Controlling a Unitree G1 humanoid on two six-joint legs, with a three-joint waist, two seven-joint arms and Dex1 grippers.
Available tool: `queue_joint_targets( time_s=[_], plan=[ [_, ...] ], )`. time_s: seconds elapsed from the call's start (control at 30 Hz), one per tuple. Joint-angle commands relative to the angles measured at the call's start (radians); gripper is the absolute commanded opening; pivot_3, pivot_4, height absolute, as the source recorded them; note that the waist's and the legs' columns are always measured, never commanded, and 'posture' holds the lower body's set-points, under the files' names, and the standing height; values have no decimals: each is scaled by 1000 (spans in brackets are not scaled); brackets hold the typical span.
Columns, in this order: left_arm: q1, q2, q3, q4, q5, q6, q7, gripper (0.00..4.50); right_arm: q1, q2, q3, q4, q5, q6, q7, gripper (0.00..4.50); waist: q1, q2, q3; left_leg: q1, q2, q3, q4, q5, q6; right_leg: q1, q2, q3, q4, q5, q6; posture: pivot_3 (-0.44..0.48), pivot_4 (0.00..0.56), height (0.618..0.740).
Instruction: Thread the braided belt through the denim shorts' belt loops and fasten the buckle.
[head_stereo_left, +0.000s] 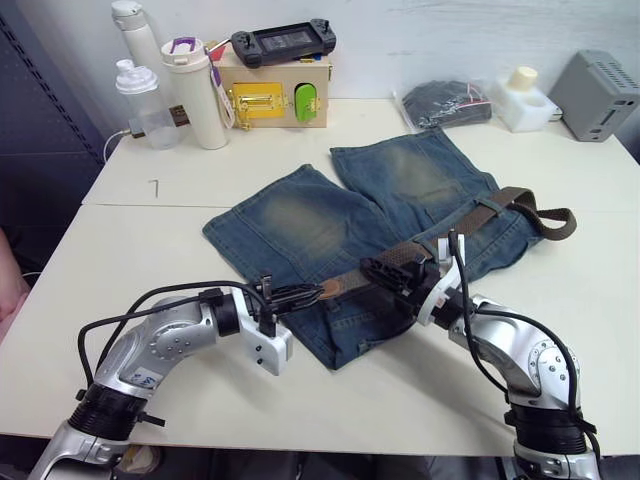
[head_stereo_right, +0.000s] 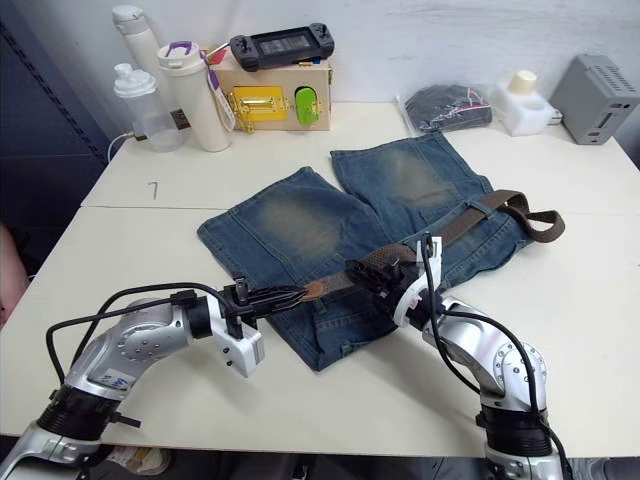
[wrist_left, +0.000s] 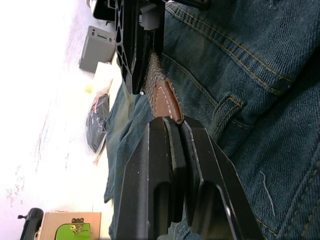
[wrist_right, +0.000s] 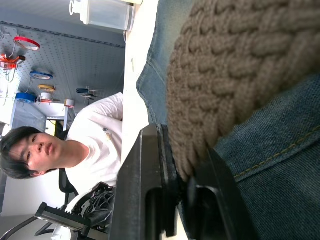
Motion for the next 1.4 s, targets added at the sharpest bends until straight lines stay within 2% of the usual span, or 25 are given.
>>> queue_joint_targets(
  time_s=[0.03,0.17,0.23,0.33,0.43,0.8,0.9,1.1,1.27,1.4],
  plan=[
    [16,7,27,-40,-114,41,-23,1319,-20,-25,-32,-16,18,-28,-1,0,-4,0,0,0,0,0,0,0,0,0,0,0,0,0,0,0,150,645],
    [79,26,34,-76,-218,165,-94,3142,-36,-39,-39,-10,-28,-59,38,0,-16,0,0,0,0,-1,-1,0,0,0,0,0,1,0,0,0,150,645],
    [147,40,61,-122,-343,254,-135,3998,-37,-52,-21,-8,-86,-48,70,0,-18,0,0,1,0,-1,-4,0,0,-1,0,0,0,0,0,0,150,645],
    [251,76,112,-187,-492,401,-199,3998,-31,-59,3,1,-171,-37,110,0,-26,0,0,2,0,-1,-8,0,-1,-1,0,0,-1,0,0,0,150,645],
    [309,95,159,-223,-546,477,-218,3998,-30,-58,11,3,-236,-31,149,0,-31,1,0,3,0,-2,-10,1,-3,-1,0,0,-2,0,0,0,150,645],
    [343,70,191,-260,-534,525,-221,3998,-51,-21,114,-14,-381,39,237,0,-25,0,0,3,0,-2,-10,2,-3,-1,0,1,-3,0,0,0,150,645],
    [333,65,180,-251,-507,507,-222,3998,-77,-21,151,-7,-456,68,263,0,-29,0,0,3,1,-2,-11,2,-3,-1,0,1,-3,0,0,0,150,645],
    [306,61,140,-173,-358,364,-206,3998,-123,27,217,-2,-560,115,292,0,-38,0,0,4,1,-2,-12,2,-3,-1,0,0,-3,0,0,0,150,645],
    [259,63,122,-75,-198,209,-141,3998,-142,72,227,11,-608,146,304,0,-40,0,-1,4,1,-1,-13,2,-3,-1,0,0,-2,0,0,0,150,645],
    [219,51,113,-36,-148,147,-104,3998,-145,90,221,7,-627,164,321,0,-40,0,-1,5,1,-2,-13,2,-3,0,0,0,-2,0,0,0,150,645]
  ],
)
